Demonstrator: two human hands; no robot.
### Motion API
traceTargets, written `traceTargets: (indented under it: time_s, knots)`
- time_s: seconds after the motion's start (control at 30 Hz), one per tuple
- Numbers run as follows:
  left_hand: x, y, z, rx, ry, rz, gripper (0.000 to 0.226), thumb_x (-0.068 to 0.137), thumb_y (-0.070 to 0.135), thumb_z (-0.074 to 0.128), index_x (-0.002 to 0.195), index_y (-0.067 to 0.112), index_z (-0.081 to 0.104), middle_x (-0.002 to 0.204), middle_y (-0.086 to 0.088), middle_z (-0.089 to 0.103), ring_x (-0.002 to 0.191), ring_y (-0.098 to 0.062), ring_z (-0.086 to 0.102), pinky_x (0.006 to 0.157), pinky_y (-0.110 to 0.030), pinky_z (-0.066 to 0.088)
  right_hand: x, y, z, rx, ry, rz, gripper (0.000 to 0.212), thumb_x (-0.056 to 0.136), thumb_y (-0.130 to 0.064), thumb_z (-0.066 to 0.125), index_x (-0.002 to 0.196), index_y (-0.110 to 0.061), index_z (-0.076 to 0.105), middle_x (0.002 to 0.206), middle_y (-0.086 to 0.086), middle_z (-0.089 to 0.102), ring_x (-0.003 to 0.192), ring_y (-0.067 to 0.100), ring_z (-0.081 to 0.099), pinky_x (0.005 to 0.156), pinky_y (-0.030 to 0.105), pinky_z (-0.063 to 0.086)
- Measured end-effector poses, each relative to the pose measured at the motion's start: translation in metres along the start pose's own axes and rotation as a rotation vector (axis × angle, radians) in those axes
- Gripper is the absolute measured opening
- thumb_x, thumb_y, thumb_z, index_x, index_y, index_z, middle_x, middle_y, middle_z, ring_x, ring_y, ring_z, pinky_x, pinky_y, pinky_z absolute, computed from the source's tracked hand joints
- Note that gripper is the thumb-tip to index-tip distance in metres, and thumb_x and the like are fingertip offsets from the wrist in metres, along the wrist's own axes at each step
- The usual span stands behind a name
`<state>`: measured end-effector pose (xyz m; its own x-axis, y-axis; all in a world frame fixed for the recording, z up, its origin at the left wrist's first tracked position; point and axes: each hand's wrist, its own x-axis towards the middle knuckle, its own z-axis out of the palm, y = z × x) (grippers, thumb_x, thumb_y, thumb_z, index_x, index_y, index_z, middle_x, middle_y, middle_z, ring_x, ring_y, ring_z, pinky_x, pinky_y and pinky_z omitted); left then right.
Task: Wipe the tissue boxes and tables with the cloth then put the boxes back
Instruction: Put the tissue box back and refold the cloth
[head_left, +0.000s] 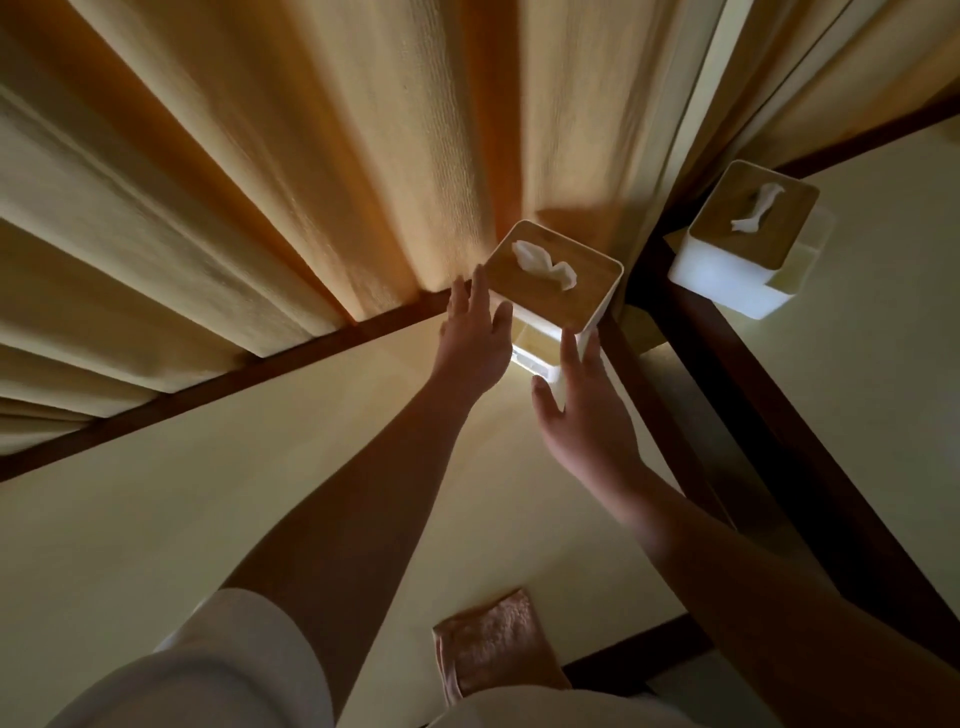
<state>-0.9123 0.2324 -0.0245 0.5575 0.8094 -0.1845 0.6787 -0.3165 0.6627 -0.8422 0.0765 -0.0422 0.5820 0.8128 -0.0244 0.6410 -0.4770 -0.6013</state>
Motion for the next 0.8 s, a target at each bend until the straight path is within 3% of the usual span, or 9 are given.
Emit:
traceTargets:
  time_s: [0.07, 0.2, 0.33, 0.53, 0.67, 0.8]
  knots:
    - [-0.026, -0.008, 0.002, -0.020, 0.040, 0.004, 0.064, 0.113, 0.039, 0.036, 0.168, 0.021, 0.009, 0.176, -0.014, 0.001, 0.162, -0.033, 0.007, 0.128, -0.057, 0.022, -0.019, -0.005, 0.003, -0.011, 0.010, -0.026, 0.071, 0.107, -0.047, 0.045, 0.165, -0.017, 0.016, 0.172, 0.015, 0.012, 0.156, 0.030, 0.028, 0.110, 0.036, 0.046]
    - [-0.090, -0.021, -0.001, -0.068, 0.113, 0.069, 0.055, 0.111, 0.035, 0.045, 0.161, 0.017, 0.034, 0.166, -0.008, 0.037, 0.152, -0.025, 0.037, 0.124, -0.043, 0.034, -0.063, -0.014, 0.010, -0.026, -0.020, -0.068, 0.067, 0.107, -0.045, 0.045, 0.164, -0.016, 0.024, 0.171, 0.012, 0.022, 0.157, 0.026, 0.026, 0.116, 0.037, 0.036]
    - [-0.158, -0.048, -0.005, -0.039, 0.095, 0.114, 0.045, 0.110, 0.030, 0.051, 0.152, 0.014, 0.051, 0.153, -0.006, 0.055, 0.141, -0.021, 0.050, 0.116, -0.031, 0.037, -0.114, -0.018, 0.022, -0.026, -0.078, -0.095, 0.060, 0.108, -0.042, 0.046, 0.161, -0.017, 0.034, 0.166, 0.008, 0.035, 0.155, 0.022, 0.029, 0.117, 0.029, 0.025]
    - [-0.252, -0.096, -0.004, -0.003, 0.073, 0.143, 0.039, 0.107, 0.020, 0.057, 0.144, 0.012, 0.060, 0.146, -0.006, 0.061, 0.135, -0.020, 0.055, 0.108, -0.019, 0.033, -0.203, -0.016, 0.040, -0.055, -0.086, -0.050, 0.050, 0.107, -0.034, 0.050, 0.152, -0.012, 0.050, 0.156, 0.008, 0.051, 0.147, 0.022, 0.043, 0.119, 0.032, 0.032]
    - [-0.299, -0.110, 0.009, -0.007, 0.012, 0.176, 0.037, 0.104, 0.017, 0.058, 0.140, 0.011, 0.064, 0.142, -0.006, 0.062, 0.131, -0.020, 0.058, 0.110, -0.027, 0.042, -0.249, -0.007, 0.048, -0.062, -0.053, -0.024, 0.044, 0.103, -0.022, 0.060, 0.144, -0.008, 0.058, 0.144, 0.010, 0.061, 0.136, 0.024, 0.053, 0.114, 0.033, 0.043]
    - [-0.338, -0.114, 0.036, 0.068, -0.040, 0.242, 0.032, 0.097, 0.012, 0.058, 0.126, 0.007, 0.071, 0.125, -0.010, 0.068, 0.112, -0.027, 0.065, 0.093, -0.041, 0.058, -0.283, 0.005, 0.049, -0.121, -0.071, -0.023, 0.038, 0.101, -0.024, 0.058, 0.136, -0.012, 0.063, 0.132, 0.006, 0.066, 0.123, 0.022, 0.059, 0.100, 0.038, 0.055]
